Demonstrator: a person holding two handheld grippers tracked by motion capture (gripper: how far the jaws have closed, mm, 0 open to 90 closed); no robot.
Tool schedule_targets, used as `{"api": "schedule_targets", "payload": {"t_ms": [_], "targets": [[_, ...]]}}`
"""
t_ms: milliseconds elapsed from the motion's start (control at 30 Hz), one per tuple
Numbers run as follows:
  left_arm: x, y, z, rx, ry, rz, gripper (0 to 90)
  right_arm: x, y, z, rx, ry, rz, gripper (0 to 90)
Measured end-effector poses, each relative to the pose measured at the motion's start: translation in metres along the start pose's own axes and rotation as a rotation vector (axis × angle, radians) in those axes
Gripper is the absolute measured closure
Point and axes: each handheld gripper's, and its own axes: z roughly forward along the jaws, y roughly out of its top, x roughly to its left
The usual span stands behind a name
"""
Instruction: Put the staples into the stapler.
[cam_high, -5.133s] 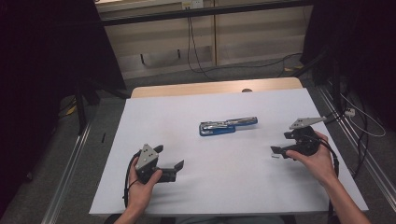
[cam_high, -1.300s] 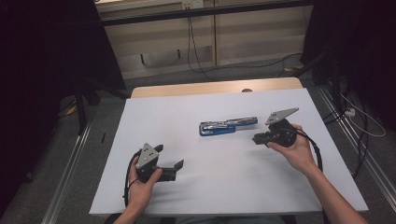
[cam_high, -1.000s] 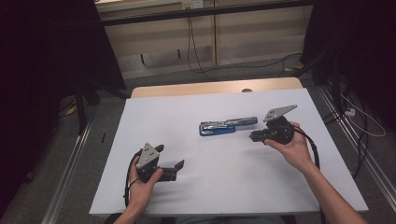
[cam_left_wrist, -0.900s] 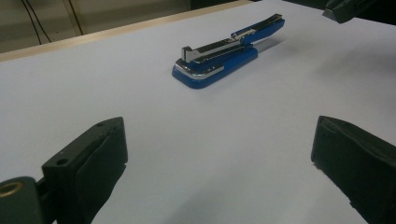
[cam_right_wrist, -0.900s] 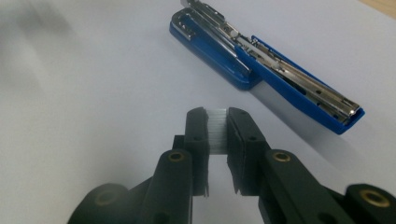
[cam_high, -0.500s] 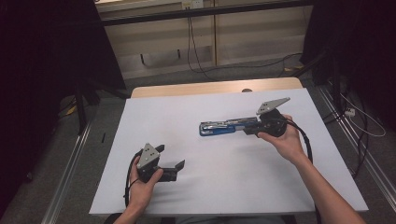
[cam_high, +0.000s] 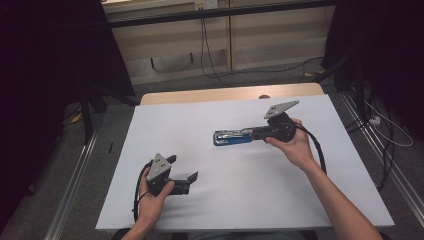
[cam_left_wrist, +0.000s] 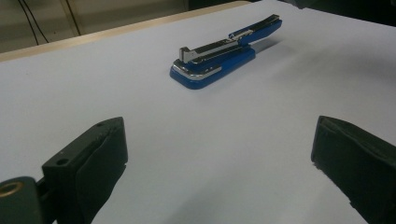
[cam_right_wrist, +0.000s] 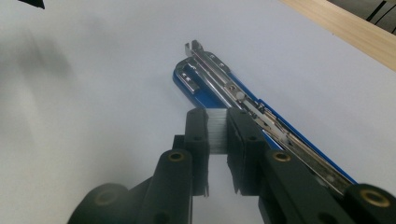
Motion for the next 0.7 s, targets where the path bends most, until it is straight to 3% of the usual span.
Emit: {"api": "schedule_targets", "payload": {"t_ms": [700], "targets": [[0.000, 0.000, 0.000, 0.002, -0.003, -0.001, 3.9, -0.001, 0.024, 0.025, 0.032, 0.041, -0.035, 79.4]]}}
